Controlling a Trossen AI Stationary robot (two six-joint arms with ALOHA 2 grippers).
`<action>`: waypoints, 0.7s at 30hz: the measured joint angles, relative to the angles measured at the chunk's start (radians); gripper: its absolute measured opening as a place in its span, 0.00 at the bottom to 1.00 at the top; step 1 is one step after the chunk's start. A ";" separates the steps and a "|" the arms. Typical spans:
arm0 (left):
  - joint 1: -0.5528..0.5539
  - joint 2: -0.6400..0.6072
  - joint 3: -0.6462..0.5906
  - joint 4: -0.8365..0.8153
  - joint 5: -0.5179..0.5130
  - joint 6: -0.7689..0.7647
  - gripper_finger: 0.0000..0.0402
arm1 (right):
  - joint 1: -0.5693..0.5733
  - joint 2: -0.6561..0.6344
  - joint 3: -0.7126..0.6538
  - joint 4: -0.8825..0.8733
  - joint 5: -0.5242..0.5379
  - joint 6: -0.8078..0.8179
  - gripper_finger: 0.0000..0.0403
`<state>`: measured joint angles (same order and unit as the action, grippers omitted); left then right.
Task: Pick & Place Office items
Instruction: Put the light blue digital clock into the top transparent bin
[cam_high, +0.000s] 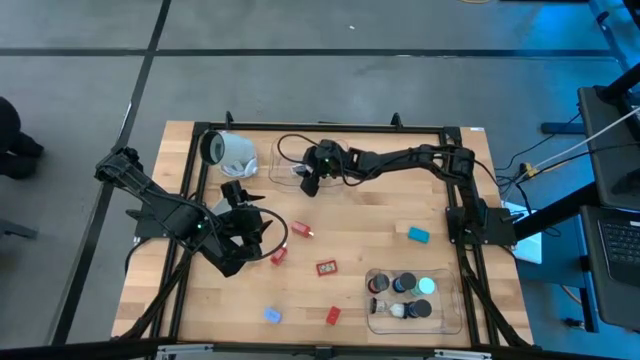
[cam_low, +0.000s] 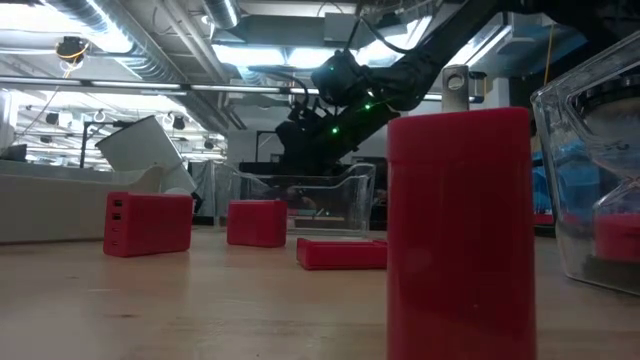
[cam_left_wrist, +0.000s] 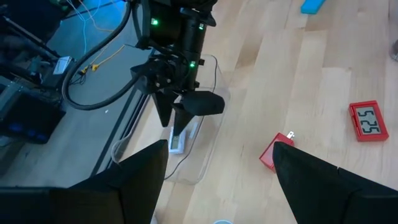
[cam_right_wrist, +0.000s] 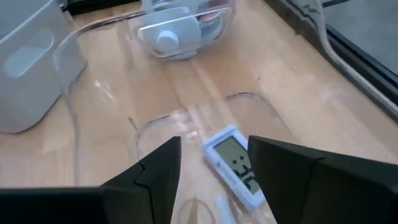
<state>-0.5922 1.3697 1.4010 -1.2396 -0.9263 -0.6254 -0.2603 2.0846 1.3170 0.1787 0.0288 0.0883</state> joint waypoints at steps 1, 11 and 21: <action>0.000 0.000 0.000 0.000 0.000 0.001 0.72 | -0.001 0.000 0.000 0.001 0.000 0.000 0.47; 0.000 0.000 0.000 -0.001 0.001 0.011 0.72 | 0.002 -0.106 0.000 -0.043 -0.016 0.025 0.48; 0.000 0.000 0.000 -0.022 0.001 0.010 0.72 | 0.070 -0.521 0.002 -0.658 -0.066 0.314 0.69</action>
<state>-0.5924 1.3697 1.4010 -1.2613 -0.9253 -0.6151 -0.1907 1.5639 1.3193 -0.4789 -0.0370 0.4022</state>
